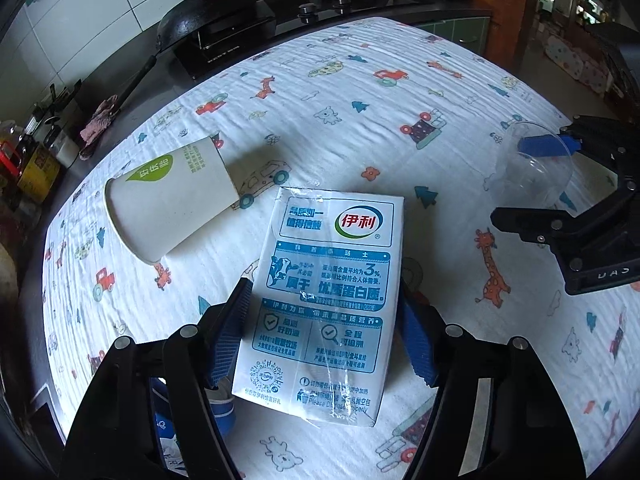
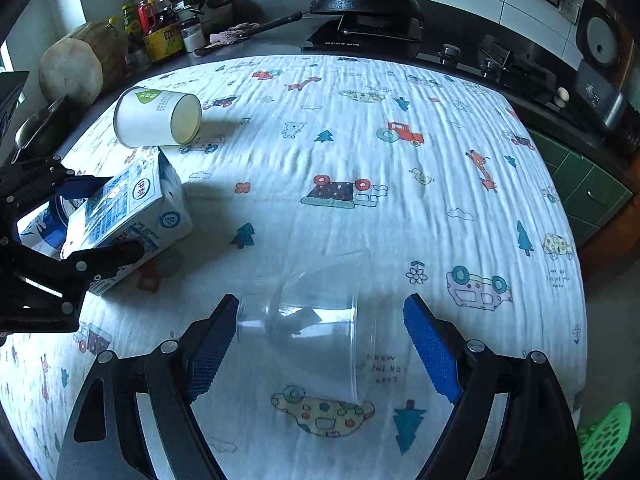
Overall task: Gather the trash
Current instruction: 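Grasp the clear plastic cup with the right tool while the left tool grasps the white milk carton, then drop the clear cup into the basket with the right tool while the left tool drops the carton in, then swing both open tools back over the table, then grasp the white paper cup with the right tool while the left tool grasps the blue can, then drop the paper cup into the basket with the right tool while the left tool drops the can in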
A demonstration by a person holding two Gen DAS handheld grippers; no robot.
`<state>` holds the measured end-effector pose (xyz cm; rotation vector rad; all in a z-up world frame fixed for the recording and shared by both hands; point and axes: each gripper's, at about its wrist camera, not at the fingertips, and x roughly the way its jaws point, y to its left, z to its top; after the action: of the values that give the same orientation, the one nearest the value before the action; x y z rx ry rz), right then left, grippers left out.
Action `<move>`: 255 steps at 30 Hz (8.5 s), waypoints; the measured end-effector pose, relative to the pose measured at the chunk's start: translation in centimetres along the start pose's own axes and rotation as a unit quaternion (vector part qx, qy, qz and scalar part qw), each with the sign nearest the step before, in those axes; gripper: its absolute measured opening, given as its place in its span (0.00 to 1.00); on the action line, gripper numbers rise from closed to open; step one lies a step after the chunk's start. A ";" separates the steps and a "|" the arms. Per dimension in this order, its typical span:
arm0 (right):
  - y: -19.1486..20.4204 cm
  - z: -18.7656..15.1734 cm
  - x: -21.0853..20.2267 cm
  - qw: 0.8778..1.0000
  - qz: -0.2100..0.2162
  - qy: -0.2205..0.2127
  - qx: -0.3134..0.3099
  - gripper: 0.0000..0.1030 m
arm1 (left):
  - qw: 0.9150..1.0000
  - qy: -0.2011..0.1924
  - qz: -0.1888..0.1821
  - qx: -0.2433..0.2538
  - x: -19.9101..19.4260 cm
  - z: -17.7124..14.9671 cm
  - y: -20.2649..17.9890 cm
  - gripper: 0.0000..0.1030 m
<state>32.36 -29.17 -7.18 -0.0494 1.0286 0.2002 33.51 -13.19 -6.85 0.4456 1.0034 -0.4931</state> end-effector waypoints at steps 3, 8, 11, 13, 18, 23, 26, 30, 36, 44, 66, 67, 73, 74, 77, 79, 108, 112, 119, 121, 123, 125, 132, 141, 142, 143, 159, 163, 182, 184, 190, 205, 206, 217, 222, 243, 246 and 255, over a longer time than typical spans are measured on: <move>-0.1 0.1 0.5 1.000 0.006 0.003 0.006 0.59 | 1.000 -0.002 0.000 -0.003 0.0 -0.1 0.2 0.66; -0.1 -0.4 -0.1 1.000 0.008 -0.005 0.008 0.54 | 1.000 -0.005 0.001 -0.006 -0.1 -0.3 0.0 0.66; -0.2 -1.1 -1.1 1.000 0.018 -0.009 0.013 0.46 | 1.000 -0.007 -0.003 -0.010 -0.5 -0.4 -0.3 0.66; -0.4 -1.7 -1.9 1.000 0.023 -0.010 0.019 0.46 | 1.000 -0.009 -0.007 -0.011 -0.8 -0.5 -0.5 0.66; -1.1 -3.7 -4.5 0.999 0.019 -0.019 0.027 0.46 | 1.000 -0.017 -0.019 -0.012 -2.1 -0.6 -1.9 0.66; -3.0 -6.5 -7.9 0.998 0.010 -0.028 0.049 0.46 | 0.999 -0.031 -0.033 0.009 -4.0 -0.6 -4.9 0.66; -5.1 -8.6 -9.8 0.997 -0.008 -0.030 0.071 0.46 | 0.998 -0.041 -0.046 0.018 -5.0 -0.4 -7.0 0.66; -8.7 -11.6 -12.3 0.993 -0.041 -0.032 0.105 0.46 | 0.996 -0.048 -0.070 0.031 -6.2 0.2 -10.1 0.66; -14.1 -16.3 -15.7 0.984 -0.093 -0.026 0.150 0.46 | 0.991 -0.063 -0.092 0.067 -8.0 1.5 -15.8 0.66; -21.5 -23.1 -18.3 0.964 -0.148 -0.004 0.219 0.46 | 0.982 -0.080 -0.128 0.110 -9.7 3.8 -23.7 0.66; -28.1 -30.7 -24.2 0.940 -0.186 -0.033 0.282 0.66 | 0.965 -0.058 -0.191 0.169 -8.0 8.6 -41.1 0.66; -28.2 -30.9 -24.6 0.940 -0.188 -0.036 0.282 0.66 | 0.965 -0.055 -0.193 0.169 -7.8 8.7 -41.8 0.66; -28.2 -32.1 -26.5 0.936 -0.197 -0.049 0.287 0.66 | 0.963 -0.037 -0.203 0.176 -6.6 8.9 -45.7 0.66; -28.3 -32.3 -26.7 0.936 -0.196 -0.050 0.289 0.66 | 0.962 -0.035 -0.203 0.176 -6.4 9.0 -46.3 0.66; -28.6 -32.8 -27.2 0.933 -0.198 -0.052 0.296 0.66 | 0.963 -0.035 -0.208 0.170 -6.1 9.3 -47.4 0.67; -28.8 -33.1 -27.4 0.932 -0.198 -0.053 0.300 0.66 | 0.961 -0.029 -0.220 0.163 -5.6 9.7 -48.1 0.68; -23.2 -26.1 -25.1 0.958 -0.150 -0.063 0.235 0.71 | 0.980 -0.064 -0.165 0.096 -7.1 7.0 -34.3 0.77; -21.0 -23.4 -24.0 0.966 -0.136 -0.066 0.211 0.71 | 0.983 -0.067 -0.149 0.080 -7.3 6.0 -31.3 0.77; -16.4 -18.9 -21.8 0.978 -0.108 -0.067 0.165 0.73 | 0.988 -0.075 -0.129 0.031 -7.8 4.7 -25.2 0.77; -15.1 -17.6 -21.3 0.981 -0.101 -0.069 0.152 0.76 | 0.989 -0.077 -0.123 0.020 -8.0 4.2 -23.6 0.77; -13.9 -16.3 -20.7 0.983 -0.094 -0.071 0.141 0.76 | 0.990 -0.079 -0.115 0.008 -8.2 3.7 -21.9 0.77; -12.6 -15.0 -20.0 0.985 -0.085 -0.072 0.132 0.76 | 0.991 -0.081 -0.108 -0.005 -8.3 3.1 -20.4 0.77; -8.4 -11.3 -17.8 0.991 -0.061 -0.068 0.096 0.76 | 0.992 -0.087 -0.080 -0.050 -9.2 0.3 -13.9 0.77; -3.8 -7.1 -15.0 0.996 -0.036 -0.061 0.059 0.78 | 0.991 -0.088 -0.025 -0.097 -10.2 -3.1 -5.6 0.77; -3.2 -6.7 -14.7 0.996 -0.032 -0.059 0.052 0.78 | 0.991 -0.087 -0.021 -0.103 -10.2 -3.6 -4.7 0.77; -2.6 -6.3 -14.4 0.997 -0.030 -0.059 0.047 0.78 | 0.990 -0.086 -0.018 -0.107 -10.3 -3.9 -3.9 0.77; 5.6 1.6 -7.7 0.996 0.035 -0.038 -0.075 0.81 | 0.985 -0.075 0.041 -0.149 -12.1 -9.1 6.6 0.81; 7.9 4.3 -5.1 0.992 0.054 -0.031 -0.114 0.82 | 0.984 -0.068 0.047 -0.155 -12.0 -9.9 8.6 0.82; 16.9 15.0 5.9 0.926 0.080 -0.008 -0.368 0.87 | 0.985 -0.042 0.029 -0.163 -9.1 -11.7 13.6 0.87; 17.3 15.6 6.8 0.919 0.087 0.007 -0.384 0.88 | 0.986 -0.040 0.029 -0.159 -8.9 -11.7 13.7 0.87; 18.6 16.1 8.7 0.901 0.079 0.022 -0.426 0.88 | 0.988 -0.036 0.023 -0.149 -8.2 -11.7 13.9 0.88; 16.1 13.9 6.3 0.944 0.092 0.027 -0.316 0.59 | 0.999 0.006 -0.001 -0.042 -5.3 -8.6 12.1 0.91; 15.6 13.3 5.8 0.947 0.090 0.028 -0.306 0.59 | 0.999 0.009 -0.001 -0.035 -5.0 -8.3 12.1 0.91; 7.8 4.5 -1.2 0.981 0.041 0.036 -0.188 0.59 | 0.997 0.044 -0.043 -0.041 -1.6 -6.8 12.3 0.89; 4.8 0.0 -4.2 0.991 0.029 0.035 -0.127 0.59 | 0.996 0.049 -0.038 -0.059 -1.0 -6.8 11.1 0.74; -11.3 -16.7 -18.3 0.989 -0.122 0.008 0.084 0.59 | 0.990 -0.048 -0.132 0.002 -9.3 -1.9 -9.7 0.71; -14.1 -18.7 -19.5 0.981 -0.163 0.015 0.100 0.59 | 0.986 -0.055 -0.158 0.015 -9.6 -0.8 -13.3 0.71; -23.5 -25.0 -21.2 0.954 -0.225 0.032 0.194 0.59 | 0.975 -0.061 -0.209 0.051 -9.8 3.5 -23.2 0.70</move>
<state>5.08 -58.56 -3.20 0.0667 1.0794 -0.4223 18.08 -31.98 0.41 0.2894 0.9576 -0.9418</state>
